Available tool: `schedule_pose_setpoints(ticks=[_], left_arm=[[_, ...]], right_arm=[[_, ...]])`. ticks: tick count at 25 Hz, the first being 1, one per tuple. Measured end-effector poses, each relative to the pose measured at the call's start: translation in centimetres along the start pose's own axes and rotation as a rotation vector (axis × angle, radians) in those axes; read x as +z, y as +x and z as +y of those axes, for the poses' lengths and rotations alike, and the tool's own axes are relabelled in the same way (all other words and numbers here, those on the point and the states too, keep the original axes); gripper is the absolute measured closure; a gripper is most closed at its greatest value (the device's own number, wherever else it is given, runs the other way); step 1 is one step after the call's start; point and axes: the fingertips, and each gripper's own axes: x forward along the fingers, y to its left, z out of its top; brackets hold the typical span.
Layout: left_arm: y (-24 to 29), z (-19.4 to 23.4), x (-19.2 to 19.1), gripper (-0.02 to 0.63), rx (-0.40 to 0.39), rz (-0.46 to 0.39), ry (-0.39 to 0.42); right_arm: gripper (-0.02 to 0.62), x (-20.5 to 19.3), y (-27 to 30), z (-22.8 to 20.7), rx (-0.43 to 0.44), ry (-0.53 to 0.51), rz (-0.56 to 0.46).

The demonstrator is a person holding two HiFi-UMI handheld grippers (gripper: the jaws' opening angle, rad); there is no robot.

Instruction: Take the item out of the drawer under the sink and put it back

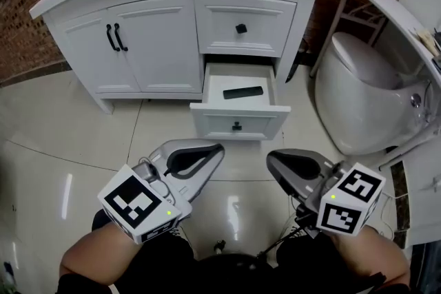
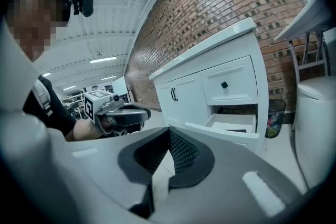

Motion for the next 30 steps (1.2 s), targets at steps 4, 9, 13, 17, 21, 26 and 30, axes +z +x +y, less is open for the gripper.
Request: schedule_pose_setpoints(ticks=[4,9,13,17,21,26,30], left_arm=[[0.5,2.0,0.5,0.600,0.048,-0.001,0.010],[0.1,4.0,2.6,0.600,0.090,0.001,0.095],[0.3,4.7,4.2,0.600,0.106,0.005,0.146],[1.0,5.6,5.6,0.600,0.123,0.015,0.203],[2.1,6.4,6.3,0.600,0.108,0.021,0.226],[4.2,7.3,6.9,0.580,0.100,0.044,0.287],[6.4,8.7,6.7,0.546,0.069,0.079,0.357]], right_arm=[[0.594,0.2,0.0,-0.3,-0.008,0.004,-0.004],[0.594,0.3,0.3,0.0,-0.005,-0.003,-0.009],[0.592,0.6,0.1,0.3,0.004,-0.015,-0.019],[0.592,1.0,-0.4,0.2,0.003,-0.023,-0.031],[0.592,1.1,-0.6,-0.1,0.007,-0.019,-0.033],[0.592,0.9,-0.4,-0.9,0.010,-0.019,-0.019],[0.594,1.0,-0.3,-1.7,0.003,-0.015,-0.018]])
